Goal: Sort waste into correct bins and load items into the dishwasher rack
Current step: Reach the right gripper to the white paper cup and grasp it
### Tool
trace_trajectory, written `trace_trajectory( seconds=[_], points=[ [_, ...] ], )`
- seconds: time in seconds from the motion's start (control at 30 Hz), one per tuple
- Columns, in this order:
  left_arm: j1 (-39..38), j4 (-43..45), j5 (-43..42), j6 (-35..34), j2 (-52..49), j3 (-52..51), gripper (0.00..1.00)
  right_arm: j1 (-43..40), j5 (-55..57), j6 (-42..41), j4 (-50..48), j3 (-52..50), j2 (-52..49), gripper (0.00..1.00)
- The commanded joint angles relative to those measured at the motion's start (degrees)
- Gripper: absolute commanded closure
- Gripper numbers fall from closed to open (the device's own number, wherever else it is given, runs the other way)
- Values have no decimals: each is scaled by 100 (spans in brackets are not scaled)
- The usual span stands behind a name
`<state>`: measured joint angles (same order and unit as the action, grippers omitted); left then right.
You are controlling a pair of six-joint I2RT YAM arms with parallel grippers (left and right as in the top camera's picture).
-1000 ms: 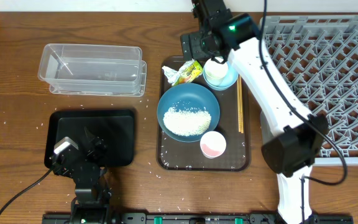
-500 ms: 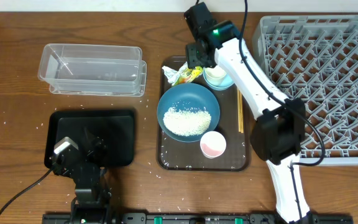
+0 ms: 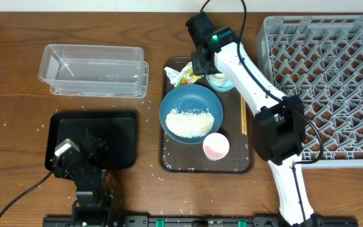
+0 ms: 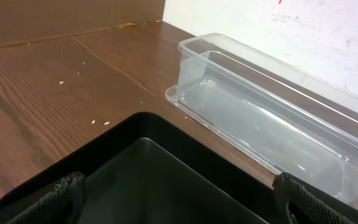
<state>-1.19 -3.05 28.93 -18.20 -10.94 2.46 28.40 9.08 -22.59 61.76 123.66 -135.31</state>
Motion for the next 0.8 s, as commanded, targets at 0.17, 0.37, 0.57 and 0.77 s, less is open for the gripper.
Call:
trace_trajectory(
  seconds=[0.17, 0.37, 0.57, 0.77],
  points=[
    [20, -164, 90, 11, -2, -109, 2, 13, 118, -181, -87, -107, -13, 65],
    [20, -164, 92, 11, -2, -111, 2, 7, 118, -179, -85, -48, -2, 65],
    [20, -164, 92, 11, -2, -109, 2, 7, 101, -153, -15, 173, -2, 71],
    [20, -164, 92, 11, -2, -111, 2, 7, 98, -92, 105, 289, -2, 78]
  ],
)
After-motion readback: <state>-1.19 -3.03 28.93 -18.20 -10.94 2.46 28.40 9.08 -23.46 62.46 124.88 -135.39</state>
